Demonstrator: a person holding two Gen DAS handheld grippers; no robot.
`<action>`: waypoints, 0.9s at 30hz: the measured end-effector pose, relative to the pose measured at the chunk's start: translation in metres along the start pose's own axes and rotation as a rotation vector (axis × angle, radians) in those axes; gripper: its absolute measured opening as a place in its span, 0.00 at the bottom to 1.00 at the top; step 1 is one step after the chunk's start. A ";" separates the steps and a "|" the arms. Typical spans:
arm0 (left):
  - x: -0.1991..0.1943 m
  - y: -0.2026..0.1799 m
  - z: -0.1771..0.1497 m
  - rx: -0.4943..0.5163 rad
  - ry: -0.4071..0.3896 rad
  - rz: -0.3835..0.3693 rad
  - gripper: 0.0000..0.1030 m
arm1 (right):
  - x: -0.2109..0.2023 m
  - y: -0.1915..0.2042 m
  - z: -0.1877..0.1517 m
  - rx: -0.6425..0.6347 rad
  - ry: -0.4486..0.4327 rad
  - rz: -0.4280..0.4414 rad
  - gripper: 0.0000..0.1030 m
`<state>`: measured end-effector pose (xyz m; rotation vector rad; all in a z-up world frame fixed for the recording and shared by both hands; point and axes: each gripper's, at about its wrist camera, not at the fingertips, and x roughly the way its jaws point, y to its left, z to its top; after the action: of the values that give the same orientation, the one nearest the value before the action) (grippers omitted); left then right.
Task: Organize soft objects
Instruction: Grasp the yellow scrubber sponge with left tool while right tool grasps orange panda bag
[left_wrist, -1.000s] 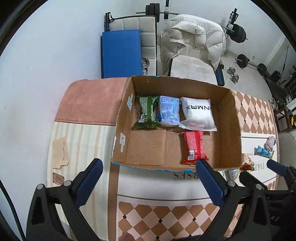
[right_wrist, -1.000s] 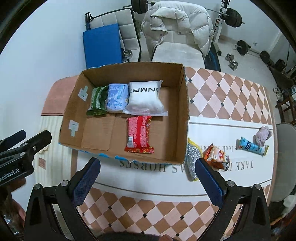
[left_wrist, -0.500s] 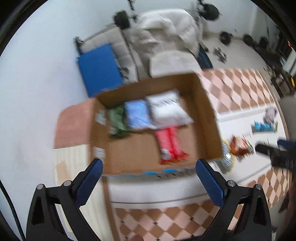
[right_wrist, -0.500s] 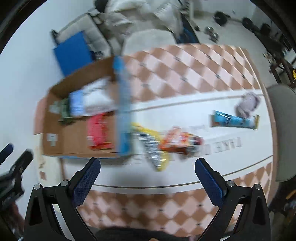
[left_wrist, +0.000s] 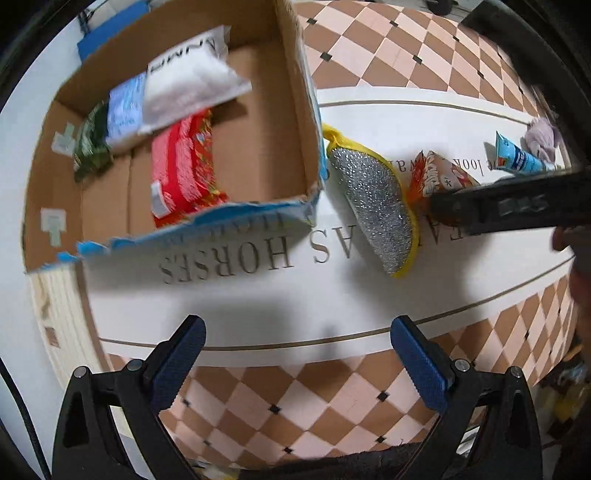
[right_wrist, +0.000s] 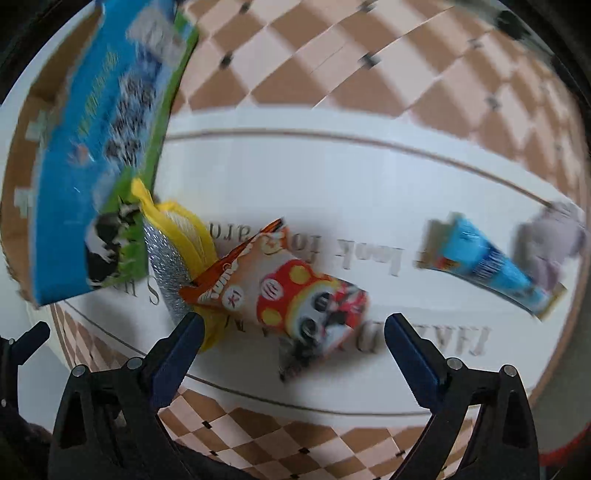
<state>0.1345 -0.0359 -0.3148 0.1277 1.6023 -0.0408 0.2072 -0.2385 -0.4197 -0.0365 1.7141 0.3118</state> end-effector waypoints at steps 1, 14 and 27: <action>0.002 0.000 0.000 -0.014 0.001 -0.009 0.99 | 0.008 0.000 0.001 -0.001 0.018 0.007 0.80; 0.018 -0.029 0.017 -0.280 -0.065 -0.132 0.77 | -0.007 -0.075 -0.053 0.165 0.029 0.011 0.30; 0.054 -0.061 0.033 -0.350 -0.078 -0.085 0.41 | -0.044 -0.114 -0.063 0.073 0.013 0.049 0.62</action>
<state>0.1587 -0.0973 -0.3728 -0.2111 1.5126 0.1660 0.1764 -0.3689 -0.3891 0.0567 1.7398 0.2858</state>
